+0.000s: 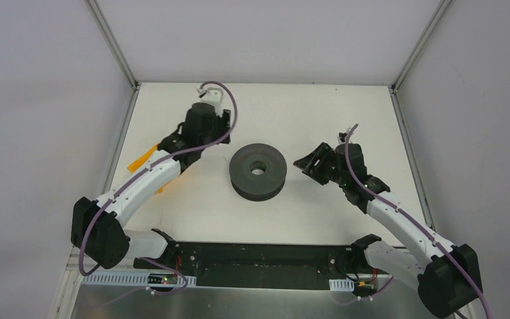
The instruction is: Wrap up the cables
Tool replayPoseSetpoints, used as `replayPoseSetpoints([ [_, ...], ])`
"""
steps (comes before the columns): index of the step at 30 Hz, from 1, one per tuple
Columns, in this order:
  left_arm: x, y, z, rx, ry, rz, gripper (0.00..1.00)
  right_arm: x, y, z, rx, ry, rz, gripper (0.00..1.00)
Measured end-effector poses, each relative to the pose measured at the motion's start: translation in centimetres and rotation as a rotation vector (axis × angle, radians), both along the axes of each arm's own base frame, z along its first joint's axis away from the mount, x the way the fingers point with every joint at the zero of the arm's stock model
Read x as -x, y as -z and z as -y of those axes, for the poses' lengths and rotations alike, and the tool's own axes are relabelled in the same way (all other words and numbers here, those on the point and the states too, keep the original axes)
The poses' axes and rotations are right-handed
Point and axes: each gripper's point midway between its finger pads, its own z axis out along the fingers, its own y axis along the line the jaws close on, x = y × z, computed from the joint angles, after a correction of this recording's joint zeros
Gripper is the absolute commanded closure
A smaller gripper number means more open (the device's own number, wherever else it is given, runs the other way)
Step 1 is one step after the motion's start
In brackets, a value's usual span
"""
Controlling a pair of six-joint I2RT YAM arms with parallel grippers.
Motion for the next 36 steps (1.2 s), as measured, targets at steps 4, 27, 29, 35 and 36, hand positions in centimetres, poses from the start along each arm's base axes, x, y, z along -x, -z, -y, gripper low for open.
replayPoseSetpoints([
  [4,-2.7,1.5,-6.4,0.069,-0.158,-0.100,0.44,0.1,1.6,-1.2,0.005,-0.074,-0.043,0.46],
  [27,-2.9,16.5,-4.7,0.303,-0.178,-0.708,0.51,-0.1,4.0,-2.6,0.005,-0.143,-0.102,0.46],
  [29,-2.5,17.0,-4.6,0.307,-0.189,-0.726,0.53,-0.2,3.9,-2.7,0.003,-0.143,-0.100,0.46],
  [35,-1.9,18.5,-4.0,0.318,-0.215,-0.778,0.60,-0.3,3.6,-2.7,-0.005,-0.142,-0.082,0.46],
  [36,-1.8,18.8,-3.9,0.318,-0.221,-0.786,0.62,-0.3,3.7,-2.7,-0.006,-0.141,-0.081,0.46],
])
